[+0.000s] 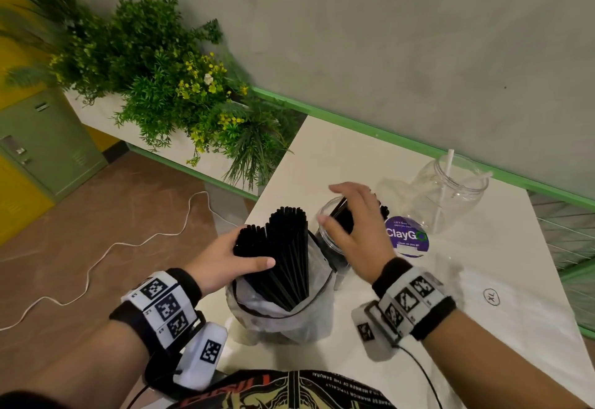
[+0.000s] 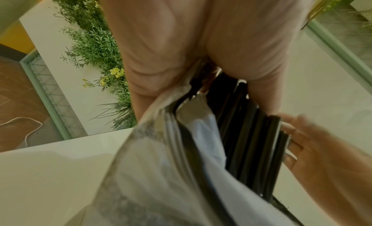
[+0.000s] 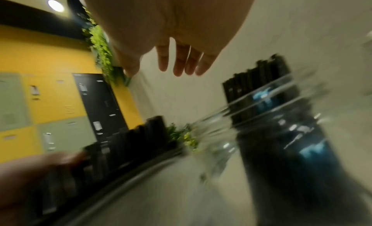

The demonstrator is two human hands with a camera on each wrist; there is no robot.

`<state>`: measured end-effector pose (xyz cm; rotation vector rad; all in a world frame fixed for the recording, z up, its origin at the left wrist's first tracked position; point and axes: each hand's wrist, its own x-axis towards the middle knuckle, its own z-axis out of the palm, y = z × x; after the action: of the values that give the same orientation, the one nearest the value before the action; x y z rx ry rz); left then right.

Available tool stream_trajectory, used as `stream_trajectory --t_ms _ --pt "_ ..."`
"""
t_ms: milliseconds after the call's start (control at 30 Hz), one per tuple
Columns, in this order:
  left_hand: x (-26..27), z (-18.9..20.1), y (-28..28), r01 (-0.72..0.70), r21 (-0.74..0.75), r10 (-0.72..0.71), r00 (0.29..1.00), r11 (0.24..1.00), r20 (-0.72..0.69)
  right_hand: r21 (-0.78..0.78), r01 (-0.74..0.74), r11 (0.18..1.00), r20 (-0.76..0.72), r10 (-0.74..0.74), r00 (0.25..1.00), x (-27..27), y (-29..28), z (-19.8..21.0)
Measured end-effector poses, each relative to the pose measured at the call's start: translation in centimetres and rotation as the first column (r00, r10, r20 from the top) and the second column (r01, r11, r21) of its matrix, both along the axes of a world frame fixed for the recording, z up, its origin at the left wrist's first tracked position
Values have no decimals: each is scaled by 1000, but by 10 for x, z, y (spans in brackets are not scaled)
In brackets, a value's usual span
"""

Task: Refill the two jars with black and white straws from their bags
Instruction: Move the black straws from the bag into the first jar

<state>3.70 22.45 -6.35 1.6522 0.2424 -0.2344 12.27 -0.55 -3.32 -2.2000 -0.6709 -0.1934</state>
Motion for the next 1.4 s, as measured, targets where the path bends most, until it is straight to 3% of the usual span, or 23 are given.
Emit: stream_trajectory --t_ms 133,233,433,833,1067,1400 --pt "-2 -2 0 -2 -54 2 1000 999 10 99 -169 981 -352 193 916 -32 22 -13" --pt "-5 -2 0 2 -67 0 1000 998 27 94 -184 978 -449 207 869 -34 31 -23" --pt "-10 -6 3 -22 -73 27 998 997 62 12 -143 990 -391 136 910 -36 35 -31" --pt "-4 -5 6 -43 -28 46 994 999 99 299 -35 954 -434 168 885 -39 23 -12" --pt "-2 -8 7 -24 -20 26 994 999 106 464 19 886 -291 132 948 -36 18 27" --pt "1 -4 3 -6 -41 12 991 999 130 430 -25 903 -224 133 965 -20 15 51"
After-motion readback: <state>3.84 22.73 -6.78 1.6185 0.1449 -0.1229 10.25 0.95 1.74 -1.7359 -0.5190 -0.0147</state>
